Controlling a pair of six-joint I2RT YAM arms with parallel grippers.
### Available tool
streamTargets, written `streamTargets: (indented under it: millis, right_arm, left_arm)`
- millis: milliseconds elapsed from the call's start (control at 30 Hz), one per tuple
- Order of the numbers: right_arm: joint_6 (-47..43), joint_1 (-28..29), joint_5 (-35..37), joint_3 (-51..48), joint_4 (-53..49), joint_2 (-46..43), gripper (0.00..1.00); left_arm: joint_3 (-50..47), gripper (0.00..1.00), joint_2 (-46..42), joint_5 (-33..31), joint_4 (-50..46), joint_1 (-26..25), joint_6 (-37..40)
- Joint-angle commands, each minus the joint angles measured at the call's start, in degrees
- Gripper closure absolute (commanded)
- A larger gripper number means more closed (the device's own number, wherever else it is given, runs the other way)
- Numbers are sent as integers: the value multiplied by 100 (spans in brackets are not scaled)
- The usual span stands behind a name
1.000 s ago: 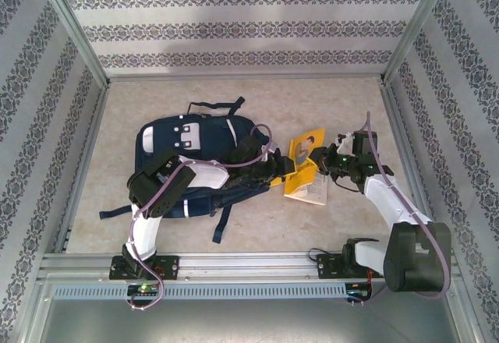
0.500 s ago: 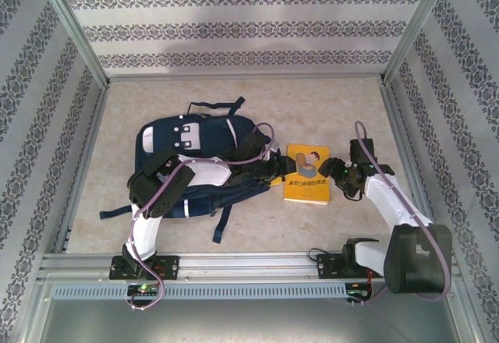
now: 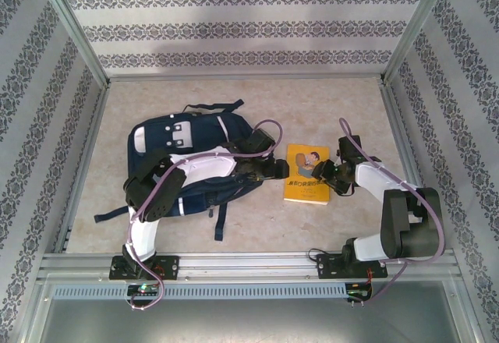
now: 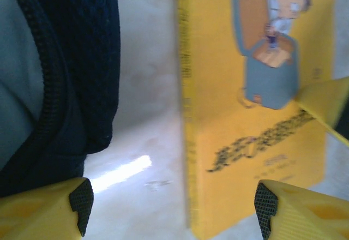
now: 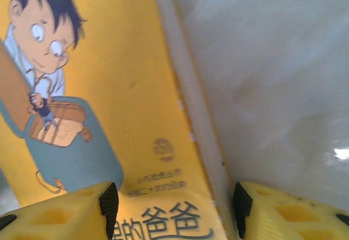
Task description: Pack the student bag
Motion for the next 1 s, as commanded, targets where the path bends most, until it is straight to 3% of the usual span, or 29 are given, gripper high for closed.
streamTargets:
  millis: [0, 367, 967]
  right_arm:
    - [37, 53, -324, 72, 198, 45, 41]
    - [158, -1, -627, 67, 357, 40, 48]
    - [290, -150, -1198, -3, 703, 267, 57]
  left_arm:
    - [14, 20, -150, -956, -1326, 177, 563]
    - [-55, 20, -275, 826, 262, -34, 229]
    - [801, 20, 1047, 1301, 556, 10, -83]
